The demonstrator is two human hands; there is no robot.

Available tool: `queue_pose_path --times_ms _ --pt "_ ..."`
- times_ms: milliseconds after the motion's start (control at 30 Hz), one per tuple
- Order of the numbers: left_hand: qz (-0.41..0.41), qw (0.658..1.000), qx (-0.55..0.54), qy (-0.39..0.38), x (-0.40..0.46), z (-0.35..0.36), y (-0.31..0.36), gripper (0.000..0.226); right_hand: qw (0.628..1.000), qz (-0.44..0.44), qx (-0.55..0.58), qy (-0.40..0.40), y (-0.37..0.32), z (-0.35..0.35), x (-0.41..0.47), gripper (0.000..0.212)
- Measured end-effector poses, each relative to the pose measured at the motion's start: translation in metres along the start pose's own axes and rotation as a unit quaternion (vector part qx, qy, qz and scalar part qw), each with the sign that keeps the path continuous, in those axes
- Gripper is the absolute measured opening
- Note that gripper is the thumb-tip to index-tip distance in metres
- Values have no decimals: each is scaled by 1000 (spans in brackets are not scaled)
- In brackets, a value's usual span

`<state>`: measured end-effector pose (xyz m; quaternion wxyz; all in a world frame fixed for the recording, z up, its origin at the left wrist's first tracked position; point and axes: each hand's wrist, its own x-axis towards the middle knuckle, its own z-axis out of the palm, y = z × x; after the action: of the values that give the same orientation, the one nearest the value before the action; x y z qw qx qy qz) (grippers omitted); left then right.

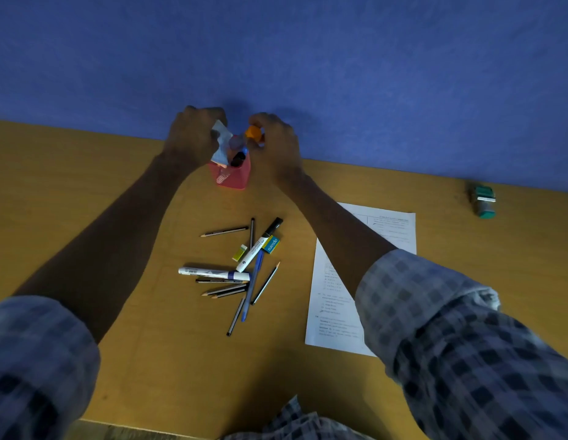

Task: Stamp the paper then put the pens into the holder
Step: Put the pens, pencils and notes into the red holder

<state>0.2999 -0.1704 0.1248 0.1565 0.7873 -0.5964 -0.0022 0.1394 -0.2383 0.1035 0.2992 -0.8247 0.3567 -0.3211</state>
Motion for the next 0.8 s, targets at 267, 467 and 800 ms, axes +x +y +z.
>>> queue_pose_path --times_ms 267,467,800 --pt "52 999 11 -5 5 -2 10 45 997 15 -54 -44 -4 12 11 20" --pt "37 998 39 -46 13 -5 9 18 997 29 -55 -42 -1 15 16 15" --pt "22 991 123 -42 4 25 1 22 991 10 -108 -81 -2 19 20 16"
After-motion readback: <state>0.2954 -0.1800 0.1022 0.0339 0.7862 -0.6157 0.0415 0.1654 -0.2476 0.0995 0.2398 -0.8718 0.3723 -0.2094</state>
